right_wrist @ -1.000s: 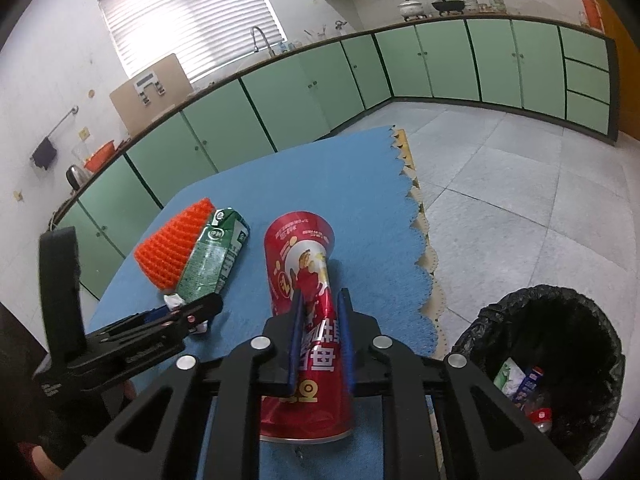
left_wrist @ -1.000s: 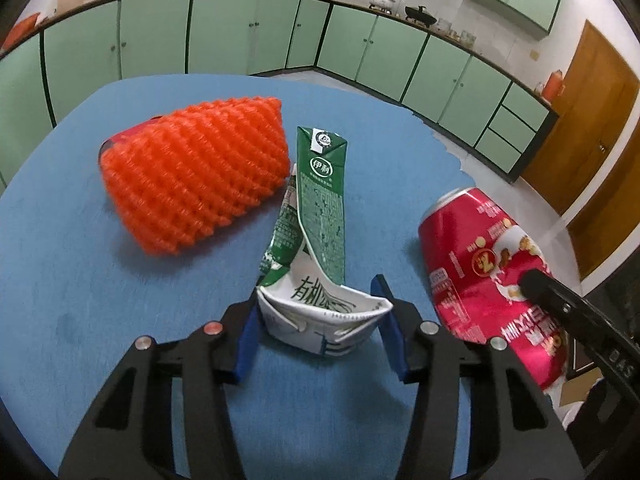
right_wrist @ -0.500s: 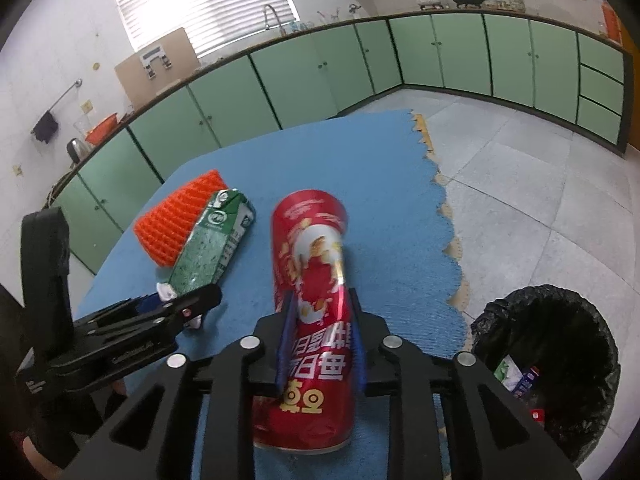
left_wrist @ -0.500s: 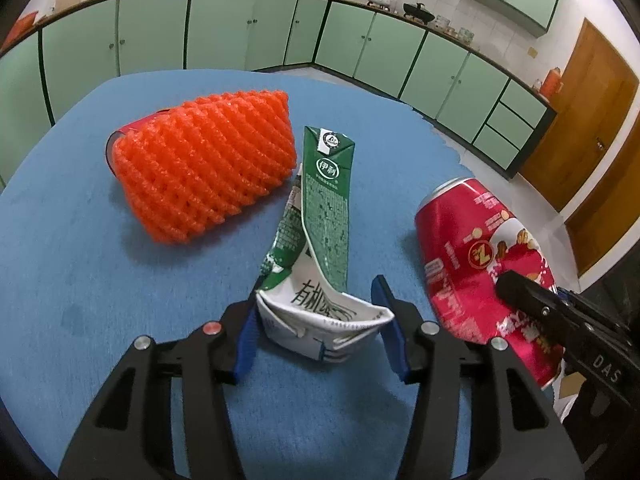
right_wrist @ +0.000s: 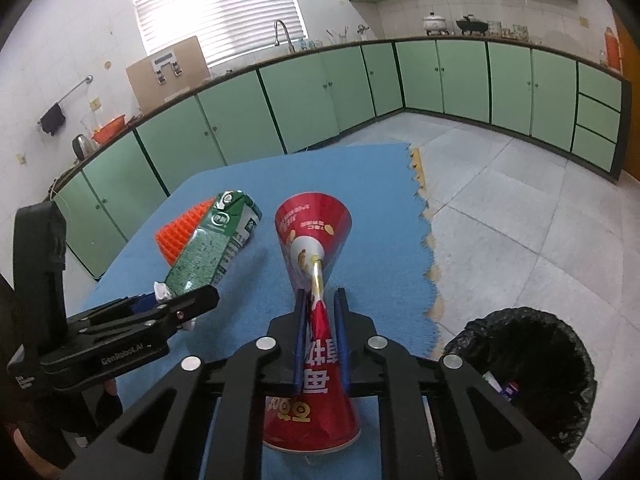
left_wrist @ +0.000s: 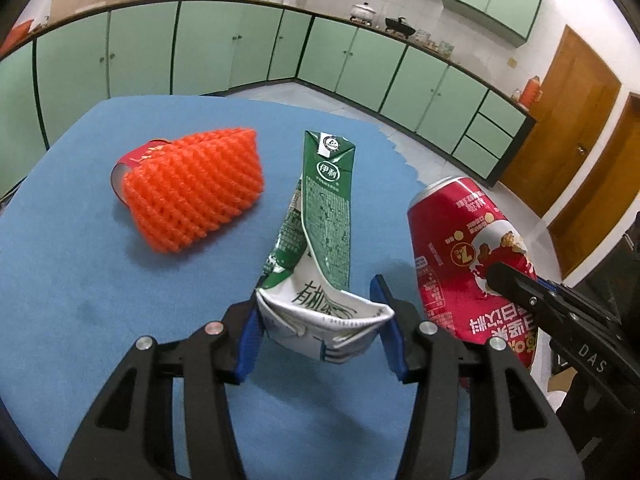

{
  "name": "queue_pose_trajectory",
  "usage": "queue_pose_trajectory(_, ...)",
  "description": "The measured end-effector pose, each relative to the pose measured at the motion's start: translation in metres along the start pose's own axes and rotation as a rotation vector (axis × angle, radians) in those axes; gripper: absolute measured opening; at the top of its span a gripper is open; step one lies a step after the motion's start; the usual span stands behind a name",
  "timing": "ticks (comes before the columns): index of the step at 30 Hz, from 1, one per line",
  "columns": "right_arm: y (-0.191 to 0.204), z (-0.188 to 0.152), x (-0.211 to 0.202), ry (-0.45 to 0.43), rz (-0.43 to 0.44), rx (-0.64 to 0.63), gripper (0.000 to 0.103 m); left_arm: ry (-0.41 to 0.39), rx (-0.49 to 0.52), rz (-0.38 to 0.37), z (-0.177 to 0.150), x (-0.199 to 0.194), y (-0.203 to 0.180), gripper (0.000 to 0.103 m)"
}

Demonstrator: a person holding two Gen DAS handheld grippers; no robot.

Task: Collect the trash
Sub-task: 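Carry the can and milk carton over the black bin and release both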

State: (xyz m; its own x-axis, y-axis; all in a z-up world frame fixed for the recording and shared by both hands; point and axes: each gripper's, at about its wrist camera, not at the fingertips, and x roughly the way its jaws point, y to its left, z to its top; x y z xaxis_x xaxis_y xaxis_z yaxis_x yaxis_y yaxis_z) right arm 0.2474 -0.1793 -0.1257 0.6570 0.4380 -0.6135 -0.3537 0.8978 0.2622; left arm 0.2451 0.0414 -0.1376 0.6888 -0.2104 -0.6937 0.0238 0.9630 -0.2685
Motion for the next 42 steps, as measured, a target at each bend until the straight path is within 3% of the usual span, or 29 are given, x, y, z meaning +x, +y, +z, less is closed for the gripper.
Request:
queue_pose_trajectory(11, -0.022, 0.0, -0.051, -0.074, -0.045, 0.033, 0.012, -0.019, 0.085, -0.084, -0.004, -0.012, -0.063, 0.048)
queue_pose_trajectory(21, -0.074, -0.006, -0.102, -0.136, -0.169, 0.092, 0.009, -0.039, 0.16, -0.146, -0.006, -0.006, -0.119, 0.048)
queue_pose_trajectory(30, -0.138, -0.021, -0.126, -0.139, -0.282, 0.177, 0.007, -0.009, 0.253, -0.231, -0.009, 0.029, -0.188, 0.048)
queue_pose_trajectory(37, -0.19, -0.038, -0.115, -0.088, -0.324, 0.256, 0.006, 0.075, 0.317, -0.279, -0.019, 0.077, -0.233, 0.05)
queue_pose_trajectory(42, -0.215, -0.05, -0.11, -0.051, -0.376, 0.31, 0.021, 0.124, 0.351, -0.3, -0.019, 0.104, -0.252, 0.066)
